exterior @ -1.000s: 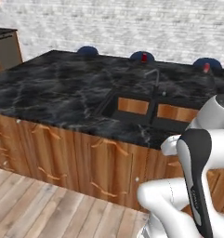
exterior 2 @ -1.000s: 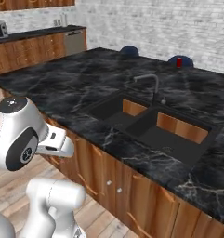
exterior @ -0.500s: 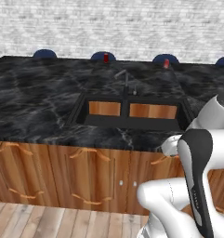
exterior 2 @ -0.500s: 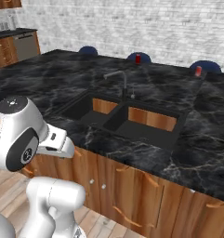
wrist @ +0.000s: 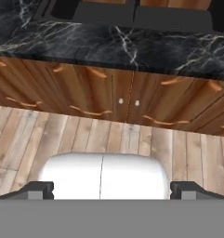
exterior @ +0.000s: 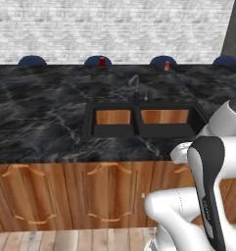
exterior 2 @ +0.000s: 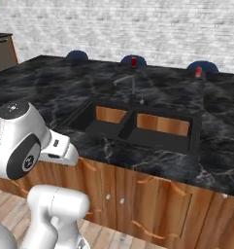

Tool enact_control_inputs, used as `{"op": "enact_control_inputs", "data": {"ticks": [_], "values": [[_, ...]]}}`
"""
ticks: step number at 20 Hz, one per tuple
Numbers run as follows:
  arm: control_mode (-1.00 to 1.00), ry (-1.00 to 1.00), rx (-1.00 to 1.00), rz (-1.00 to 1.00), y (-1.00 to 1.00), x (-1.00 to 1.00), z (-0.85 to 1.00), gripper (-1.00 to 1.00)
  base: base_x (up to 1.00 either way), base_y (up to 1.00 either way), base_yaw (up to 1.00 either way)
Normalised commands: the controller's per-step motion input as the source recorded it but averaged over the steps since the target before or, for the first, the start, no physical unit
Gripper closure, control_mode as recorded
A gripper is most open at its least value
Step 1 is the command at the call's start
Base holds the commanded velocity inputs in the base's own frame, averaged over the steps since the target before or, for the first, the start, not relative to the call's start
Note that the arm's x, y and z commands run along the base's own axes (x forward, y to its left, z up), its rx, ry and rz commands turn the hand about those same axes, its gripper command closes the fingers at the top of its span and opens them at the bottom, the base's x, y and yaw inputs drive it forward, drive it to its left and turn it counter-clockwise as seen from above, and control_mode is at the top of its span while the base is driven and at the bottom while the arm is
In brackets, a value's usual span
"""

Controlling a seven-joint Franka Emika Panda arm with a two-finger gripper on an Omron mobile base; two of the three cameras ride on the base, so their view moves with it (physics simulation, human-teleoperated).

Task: Four empty soda cans are scattered around the kitchen. Gather all the cans and cluster them next to the stove for recycling.

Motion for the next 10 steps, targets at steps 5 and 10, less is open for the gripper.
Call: {"op": "enact_control_inputs", "data": {"ticks": [5,10], "values": [[1.0,0.0,0.0,0.0,0.0,0.0,0.0,-1.0,0.0,1.0,-0.08],[1.0,0.0,0.0,0.0,0.0,0.0,0.0,-1.0,0.0,0.86,-0.08]]}}
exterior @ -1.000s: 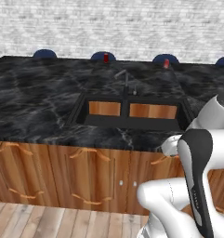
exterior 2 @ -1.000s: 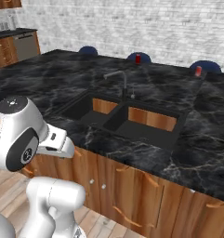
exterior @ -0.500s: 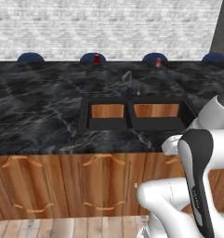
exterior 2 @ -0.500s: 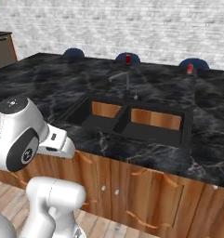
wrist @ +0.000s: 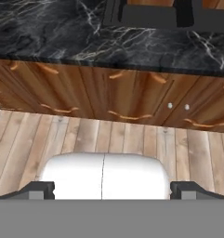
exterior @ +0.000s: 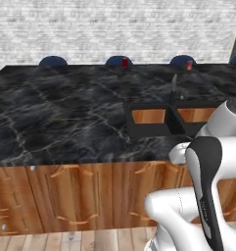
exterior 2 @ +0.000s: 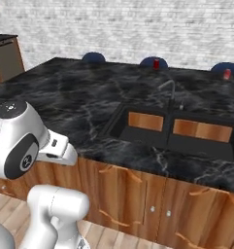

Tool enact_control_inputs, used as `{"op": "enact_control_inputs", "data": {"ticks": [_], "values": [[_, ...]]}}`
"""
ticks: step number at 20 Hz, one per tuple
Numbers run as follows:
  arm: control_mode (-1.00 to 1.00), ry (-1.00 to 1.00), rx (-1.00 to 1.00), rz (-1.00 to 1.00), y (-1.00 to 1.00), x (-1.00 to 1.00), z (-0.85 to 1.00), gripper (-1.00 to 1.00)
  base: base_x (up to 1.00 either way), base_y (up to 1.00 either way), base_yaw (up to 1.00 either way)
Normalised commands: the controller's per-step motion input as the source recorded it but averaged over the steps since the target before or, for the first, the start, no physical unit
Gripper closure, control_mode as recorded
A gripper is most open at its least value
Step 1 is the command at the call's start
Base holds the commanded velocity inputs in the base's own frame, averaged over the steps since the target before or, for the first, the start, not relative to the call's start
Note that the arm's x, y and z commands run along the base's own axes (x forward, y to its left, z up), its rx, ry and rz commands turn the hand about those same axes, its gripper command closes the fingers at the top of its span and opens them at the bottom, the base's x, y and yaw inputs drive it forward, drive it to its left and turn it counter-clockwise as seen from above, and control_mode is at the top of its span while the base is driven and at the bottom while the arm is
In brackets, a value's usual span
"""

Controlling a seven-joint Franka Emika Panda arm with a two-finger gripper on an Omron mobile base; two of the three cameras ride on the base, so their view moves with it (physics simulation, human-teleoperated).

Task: Four empty soda cans are scattered around the kitchen. Gather all the cans and cluster them next to the stove for recycling.

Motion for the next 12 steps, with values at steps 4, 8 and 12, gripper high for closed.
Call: {"op": "enact_control_inputs", "data": {"ticks": [4,8,12], "values": [[1.0,0.0,0.0,0.0,0.0,0.0,0.0,-1.0,-0.11,0.46,-0.01],[1.0,0.0,0.0,0.0,0.0,0.0,0.0,-1.0,-0.15,0.34,0.0],[1.0,0.0,0.0,0.0,0.0,0.0,0.0,-1.0,-0.02,0.75,-0.01]]}}
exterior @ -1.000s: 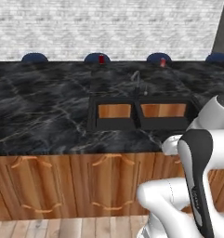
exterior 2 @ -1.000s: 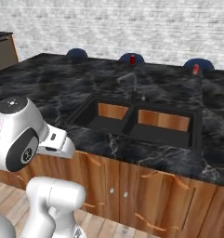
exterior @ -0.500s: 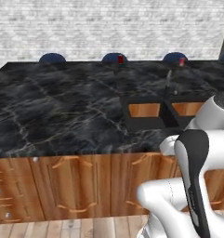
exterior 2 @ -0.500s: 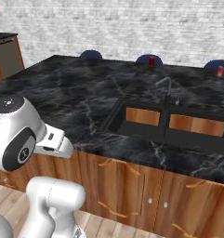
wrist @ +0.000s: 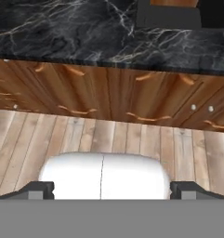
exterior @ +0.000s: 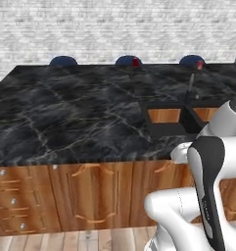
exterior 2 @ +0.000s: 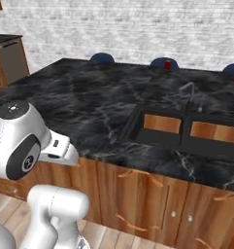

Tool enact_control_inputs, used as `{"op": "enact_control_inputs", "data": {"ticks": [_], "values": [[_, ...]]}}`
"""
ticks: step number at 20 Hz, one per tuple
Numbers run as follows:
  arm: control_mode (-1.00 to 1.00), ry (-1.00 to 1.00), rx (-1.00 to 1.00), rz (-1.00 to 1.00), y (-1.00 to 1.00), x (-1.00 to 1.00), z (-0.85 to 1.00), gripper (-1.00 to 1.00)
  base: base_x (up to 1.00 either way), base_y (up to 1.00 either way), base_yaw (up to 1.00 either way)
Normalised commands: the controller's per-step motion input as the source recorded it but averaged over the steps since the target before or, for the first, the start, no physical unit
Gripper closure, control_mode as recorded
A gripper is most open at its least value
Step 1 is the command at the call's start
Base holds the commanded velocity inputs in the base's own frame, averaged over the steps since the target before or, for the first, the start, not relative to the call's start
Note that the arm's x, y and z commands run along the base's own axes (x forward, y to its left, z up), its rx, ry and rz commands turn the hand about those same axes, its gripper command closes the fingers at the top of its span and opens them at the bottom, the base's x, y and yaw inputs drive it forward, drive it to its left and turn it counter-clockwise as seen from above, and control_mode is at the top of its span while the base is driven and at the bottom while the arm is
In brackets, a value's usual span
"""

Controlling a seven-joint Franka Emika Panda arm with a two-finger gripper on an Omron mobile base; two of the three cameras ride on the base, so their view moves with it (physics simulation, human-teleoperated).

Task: Four empty soda cans are scattered around the kitchen. Gather all the cans and cluster them next to the stove for recycling.

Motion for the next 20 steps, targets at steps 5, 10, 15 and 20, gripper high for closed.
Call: {"op": "enact_control_inputs", "data": {"ticks": [5,10,15,20], "values": [[1.0,0.0,0.0,0.0,0.0,0.0,0.0,-1.0,0.0,1.0,-0.06],[1.0,0.0,0.0,0.0,0.0,0.0,0.0,-1.0,0.0,1.0,-0.08],[1.0,0.0,0.0,0.0,0.0,0.0,0.0,-1.0,-0.02,1.0,-0.06],[1.0,0.0,0.0,0.0,0.0,0.0,0.0,-1.0,-0.06,1.0,-0.06]]}}
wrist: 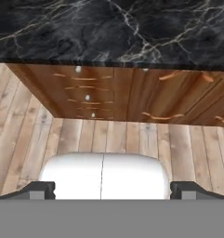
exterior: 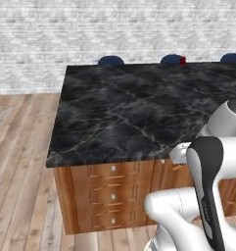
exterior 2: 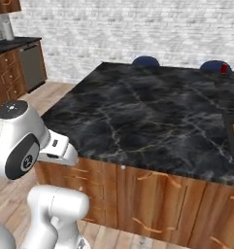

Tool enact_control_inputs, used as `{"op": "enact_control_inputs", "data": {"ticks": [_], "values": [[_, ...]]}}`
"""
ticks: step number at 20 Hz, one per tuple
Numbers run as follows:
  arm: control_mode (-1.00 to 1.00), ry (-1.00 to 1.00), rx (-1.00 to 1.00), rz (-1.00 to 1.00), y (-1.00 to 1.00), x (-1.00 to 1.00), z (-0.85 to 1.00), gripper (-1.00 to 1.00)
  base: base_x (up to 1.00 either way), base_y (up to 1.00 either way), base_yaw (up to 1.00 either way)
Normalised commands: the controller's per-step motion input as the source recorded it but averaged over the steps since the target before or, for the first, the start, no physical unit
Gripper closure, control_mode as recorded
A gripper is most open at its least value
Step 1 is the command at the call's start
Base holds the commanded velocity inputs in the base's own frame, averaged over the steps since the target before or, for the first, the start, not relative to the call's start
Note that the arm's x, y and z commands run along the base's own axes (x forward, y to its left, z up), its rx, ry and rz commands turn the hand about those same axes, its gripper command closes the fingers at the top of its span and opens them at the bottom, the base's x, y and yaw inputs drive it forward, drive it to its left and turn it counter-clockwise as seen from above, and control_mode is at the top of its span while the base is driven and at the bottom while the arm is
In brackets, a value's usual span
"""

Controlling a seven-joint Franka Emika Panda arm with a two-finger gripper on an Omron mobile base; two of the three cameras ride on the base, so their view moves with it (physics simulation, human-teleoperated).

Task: Four empty soda cans are scattered around the kitchen. Gather all the cans and cluster them next to the stove for recycling.

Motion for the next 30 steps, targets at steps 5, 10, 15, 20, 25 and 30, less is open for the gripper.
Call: {"op": "enact_control_inputs", "data": {"ticks": [5,10,15,20,25,30], "values": [[1.0,0.0,0.0,0.0,0.0,0.0,0.0,-1.0,-0.17,1.0,0.0],[1.0,0.0,0.0,0.0,0.0,0.0,0.0,-1.0,-0.28,1.0,0.0],[1.0,0.0,0.0,0.0,0.0,0.0,0.0,-1.0,-0.41,0.7,0.0],[1.0,0.0,0.0,0.0,0.0,0.0,0.0,-1.0,-0.36,0.57,0.02],[1.0,0.0,0.0,0.0,0.0,0.0,0.0,-1.0,0.39,0.67,0.03],[1.0,0.0,0.0,0.0,0.0,0.0,0.0,-1.0,0.55,0.39,0.0]]}}
